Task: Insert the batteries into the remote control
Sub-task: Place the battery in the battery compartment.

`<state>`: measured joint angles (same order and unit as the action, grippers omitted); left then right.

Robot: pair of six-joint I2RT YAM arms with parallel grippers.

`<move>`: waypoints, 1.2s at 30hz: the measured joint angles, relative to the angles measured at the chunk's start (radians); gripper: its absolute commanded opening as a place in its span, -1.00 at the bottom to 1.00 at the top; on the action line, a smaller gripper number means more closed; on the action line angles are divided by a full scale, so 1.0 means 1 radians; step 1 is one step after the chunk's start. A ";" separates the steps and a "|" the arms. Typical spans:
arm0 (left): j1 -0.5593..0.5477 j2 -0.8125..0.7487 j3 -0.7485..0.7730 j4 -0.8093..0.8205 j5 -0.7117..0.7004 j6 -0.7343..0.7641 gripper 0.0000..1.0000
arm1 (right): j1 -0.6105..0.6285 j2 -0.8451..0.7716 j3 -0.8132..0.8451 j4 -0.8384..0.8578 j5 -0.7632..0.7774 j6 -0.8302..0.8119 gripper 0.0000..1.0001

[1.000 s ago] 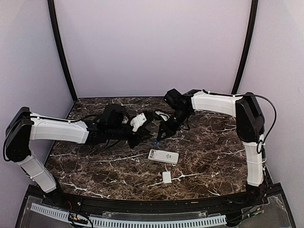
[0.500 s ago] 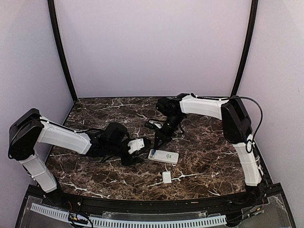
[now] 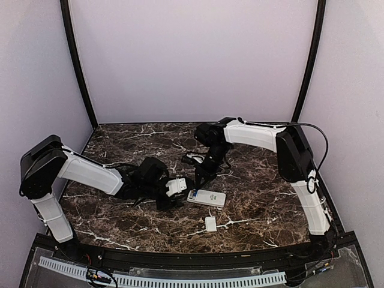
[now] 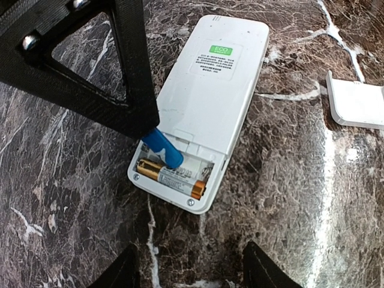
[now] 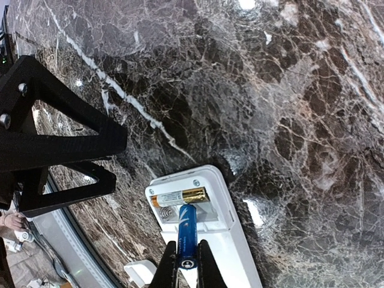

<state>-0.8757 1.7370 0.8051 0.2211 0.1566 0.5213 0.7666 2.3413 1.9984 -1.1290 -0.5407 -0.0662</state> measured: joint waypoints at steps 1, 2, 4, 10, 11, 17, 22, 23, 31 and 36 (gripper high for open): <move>0.000 0.000 0.000 0.002 -0.001 0.000 0.15 | 0.000 0.008 0.008 -0.002 0.001 -0.002 -1.00; -0.002 0.000 0.000 0.003 -0.001 0.000 0.15 | 0.001 0.013 0.016 -0.005 0.000 -0.004 -1.00; -0.003 0.000 0.000 0.007 -0.002 0.000 0.15 | 0.003 0.019 0.027 -0.010 0.003 -0.005 -1.00; -0.005 0.000 0.000 0.012 -0.008 0.000 0.15 | 0.012 0.049 0.080 -0.042 0.029 -0.010 -0.81; -0.005 0.000 0.000 0.013 -0.009 0.000 0.15 | 0.013 0.053 0.086 -0.042 0.030 -0.011 -0.76; -0.005 0.000 0.000 0.016 -0.013 0.000 0.15 | 0.017 0.062 0.090 -0.041 0.045 -0.011 -0.67; -0.005 0.000 0.000 0.016 -0.013 0.000 0.15 | 0.017 0.069 0.090 -0.041 0.053 -0.011 -0.56; -0.005 0.001 0.000 0.016 -0.013 0.000 0.15 | 0.017 0.069 0.090 -0.040 0.056 -0.010 -0.52; -0.009 0.024 0.000 0.019 -0.012 -0.001 0.13 | 0.018 0.069 0.090 -0.035 0.071 -0.014 -0.20; -0.009 0.033 0.000 0.030 0.007 -0.010 -0.05 | 0.018 0.068 0.088 -0.015 0.072 -0.029 -0.27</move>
<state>-0.8848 1.7699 0.8055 0.2512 0.1635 0.5110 0.7841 2.4092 2.0861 -1.1439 -0.4686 -0.0948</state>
